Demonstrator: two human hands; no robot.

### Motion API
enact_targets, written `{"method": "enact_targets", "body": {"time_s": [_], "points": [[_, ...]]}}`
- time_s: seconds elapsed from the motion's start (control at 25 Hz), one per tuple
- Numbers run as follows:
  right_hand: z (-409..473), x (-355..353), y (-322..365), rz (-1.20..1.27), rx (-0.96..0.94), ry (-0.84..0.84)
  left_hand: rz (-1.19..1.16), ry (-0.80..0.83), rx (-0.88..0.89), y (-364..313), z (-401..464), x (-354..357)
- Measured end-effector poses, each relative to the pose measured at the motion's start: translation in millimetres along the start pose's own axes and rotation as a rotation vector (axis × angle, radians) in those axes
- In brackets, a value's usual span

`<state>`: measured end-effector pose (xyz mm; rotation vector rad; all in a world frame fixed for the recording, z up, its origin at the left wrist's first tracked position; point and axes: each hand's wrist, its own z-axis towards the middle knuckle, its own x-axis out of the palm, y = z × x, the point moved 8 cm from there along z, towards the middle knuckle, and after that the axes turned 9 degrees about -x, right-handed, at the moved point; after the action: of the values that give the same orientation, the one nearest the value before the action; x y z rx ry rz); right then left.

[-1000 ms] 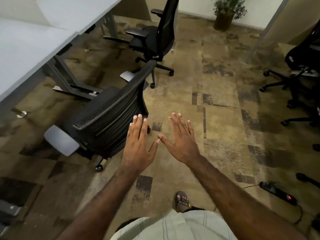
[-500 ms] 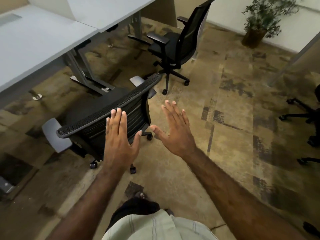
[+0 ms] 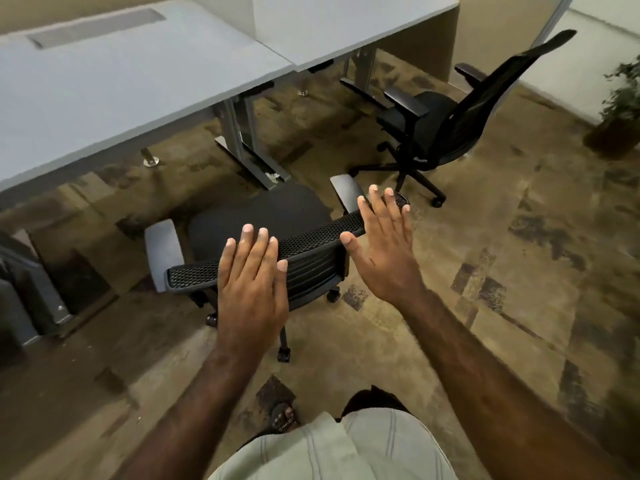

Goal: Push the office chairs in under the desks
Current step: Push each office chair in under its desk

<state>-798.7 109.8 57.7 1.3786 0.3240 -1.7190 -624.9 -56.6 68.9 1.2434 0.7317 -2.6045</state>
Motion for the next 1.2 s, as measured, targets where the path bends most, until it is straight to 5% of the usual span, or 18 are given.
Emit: {"method": "enact_targets", "body": {"time_s": [0.32,1.2], "points": [[28,5,-18,0.060,-0.137,-0.152,0.076,-0.106,0.010,-1,13,11],[139,31,-77,0.166,-0.385,0.111,0.235,-0.219,-0.303,-10,61,55]]}}
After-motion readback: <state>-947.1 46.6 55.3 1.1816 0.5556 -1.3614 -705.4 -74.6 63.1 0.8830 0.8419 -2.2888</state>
